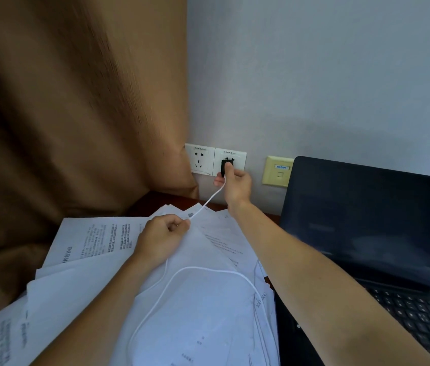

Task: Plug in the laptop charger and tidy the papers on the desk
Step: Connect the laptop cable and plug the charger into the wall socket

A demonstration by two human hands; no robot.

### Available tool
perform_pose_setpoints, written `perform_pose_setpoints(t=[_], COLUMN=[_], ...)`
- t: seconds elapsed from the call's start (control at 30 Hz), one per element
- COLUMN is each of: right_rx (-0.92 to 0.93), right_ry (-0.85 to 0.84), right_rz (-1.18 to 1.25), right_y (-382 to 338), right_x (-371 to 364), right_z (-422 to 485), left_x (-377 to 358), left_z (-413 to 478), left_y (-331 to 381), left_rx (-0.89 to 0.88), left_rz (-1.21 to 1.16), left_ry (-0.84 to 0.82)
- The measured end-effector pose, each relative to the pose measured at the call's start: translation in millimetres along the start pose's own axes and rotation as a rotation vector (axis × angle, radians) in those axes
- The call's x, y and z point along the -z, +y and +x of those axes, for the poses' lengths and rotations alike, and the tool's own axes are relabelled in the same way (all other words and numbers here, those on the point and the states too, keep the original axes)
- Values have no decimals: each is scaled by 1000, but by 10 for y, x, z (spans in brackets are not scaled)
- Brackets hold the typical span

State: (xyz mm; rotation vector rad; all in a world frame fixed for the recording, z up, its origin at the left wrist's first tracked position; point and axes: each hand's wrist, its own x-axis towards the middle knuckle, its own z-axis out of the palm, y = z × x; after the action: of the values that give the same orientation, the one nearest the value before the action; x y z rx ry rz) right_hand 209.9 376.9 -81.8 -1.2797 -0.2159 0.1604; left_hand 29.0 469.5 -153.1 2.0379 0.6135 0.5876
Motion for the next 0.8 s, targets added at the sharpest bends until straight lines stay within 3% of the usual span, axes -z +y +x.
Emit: perform_pose_setpoints(t=[0.33, 0.8], right_rx=[-9, -163], right_ry=[-14, 36], right_rz=[-42, 71], right_y=[-91, -367], right_x=[20, -114], right_z=[82, 205], left_x=[55, 100], left_z=[-80, -126], left_y=[110, 149], left_rx=[45, 1], left_rz=[-107, -128], left_ry=[-15, -100])
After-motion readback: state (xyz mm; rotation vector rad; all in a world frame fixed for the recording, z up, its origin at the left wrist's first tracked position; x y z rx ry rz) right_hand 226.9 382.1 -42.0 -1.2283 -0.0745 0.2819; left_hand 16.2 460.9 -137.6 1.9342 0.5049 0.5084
